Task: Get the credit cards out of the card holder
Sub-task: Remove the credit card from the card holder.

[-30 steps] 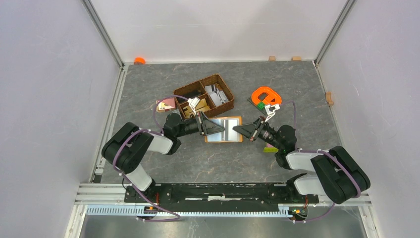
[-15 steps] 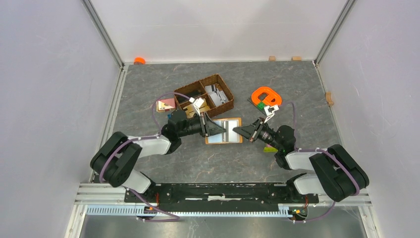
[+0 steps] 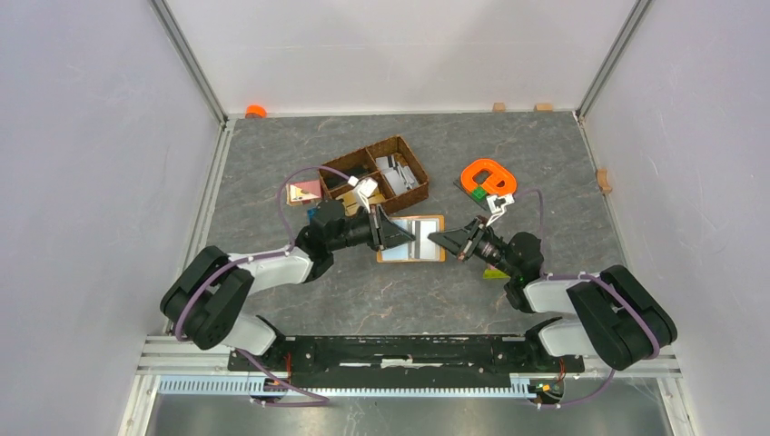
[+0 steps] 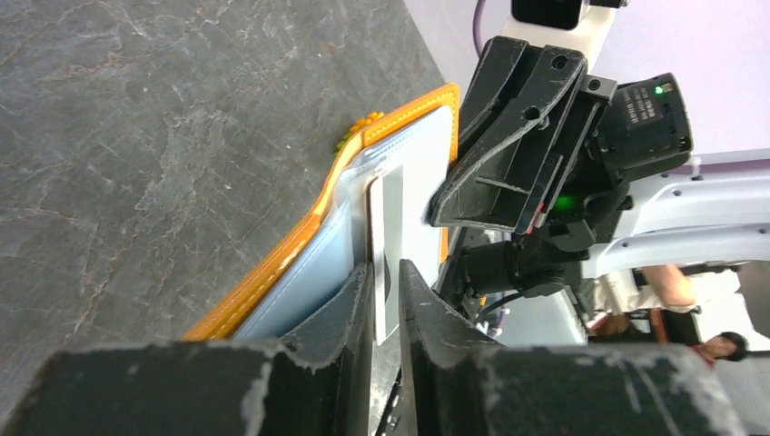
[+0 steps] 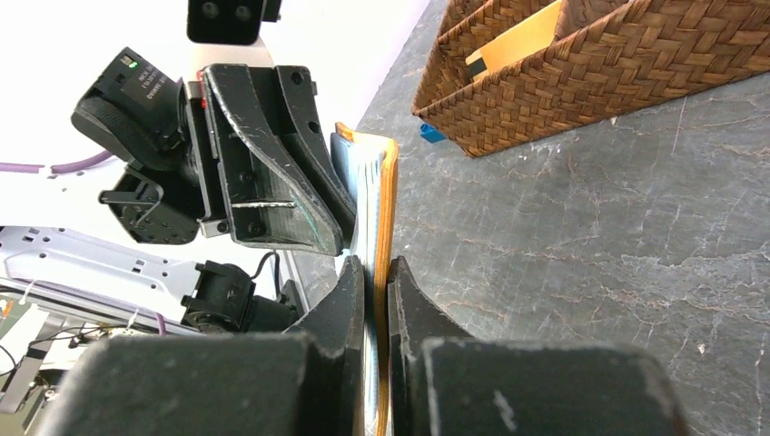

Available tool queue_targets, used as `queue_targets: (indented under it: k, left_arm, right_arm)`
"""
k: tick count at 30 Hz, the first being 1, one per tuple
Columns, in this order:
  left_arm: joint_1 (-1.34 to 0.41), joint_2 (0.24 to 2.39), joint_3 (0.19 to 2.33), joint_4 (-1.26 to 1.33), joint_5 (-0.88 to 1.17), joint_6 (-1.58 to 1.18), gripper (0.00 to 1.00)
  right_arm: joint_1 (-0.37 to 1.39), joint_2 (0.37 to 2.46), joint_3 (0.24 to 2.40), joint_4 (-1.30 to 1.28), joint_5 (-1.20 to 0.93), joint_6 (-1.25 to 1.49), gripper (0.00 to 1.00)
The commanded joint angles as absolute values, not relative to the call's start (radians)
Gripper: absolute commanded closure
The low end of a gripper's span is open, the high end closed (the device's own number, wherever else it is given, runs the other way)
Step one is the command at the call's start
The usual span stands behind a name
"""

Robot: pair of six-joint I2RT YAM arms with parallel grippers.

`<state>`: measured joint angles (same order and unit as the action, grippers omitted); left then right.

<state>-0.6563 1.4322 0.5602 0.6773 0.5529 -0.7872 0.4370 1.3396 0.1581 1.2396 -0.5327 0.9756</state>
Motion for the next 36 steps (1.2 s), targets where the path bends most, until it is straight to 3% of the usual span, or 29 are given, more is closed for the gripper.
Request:
queue_targets:
  k: [1,9,14,16,20,25,30,36]
  left_arm:
    - [-0.662,1.473,0.548,1.041,0.709,-0.957,0.8]
    - [-0.66,1.454,0.531,1.235,0.78,-1.056,0.89]
    - [-0.661,1.554,0.548,1.425,0.83,-1.185,0.96]
    - [-0.661,1.581,0.554,1.415,0.829,-1.186,0.96]
    - [-0.663,1.565,0.563,1.266,0.807,-1.107,0.84]
    - [-0.656,1.524,0.557,1.154,0.774,-1.042,0.98]
    - [-0.621,1.529,0.54,1.157,0.757,-1.058,0.98]
    - [-0.588,1.546,0.529,1.126,0.738,-1.067,0.98]
  right_arm:
    - [0.465,1.315,0.168,1.292,-0.593,0.967,0.98]
    - [0.439,1.318,0.161,1.269,-0.578,0.964,0.98]
    - [0.437,1.349,0.161,1.319,-0.602,0.994,0.97]
    - [0.436,1.351,0.163,1.326,-0.603,0.994,0.97]
    - [0.44,1.334,0.165,1.305,-0.602,0.98,0.97]
    - [0.438,1.327,0.162,1.303,-0.6,0.983,0.96]
    - [0.414,1.312,0.147,1.315,-0.601,0.998,0.76]
    - [0.385,1.312,0.132,1.335,-0.603,1.019,0.82]
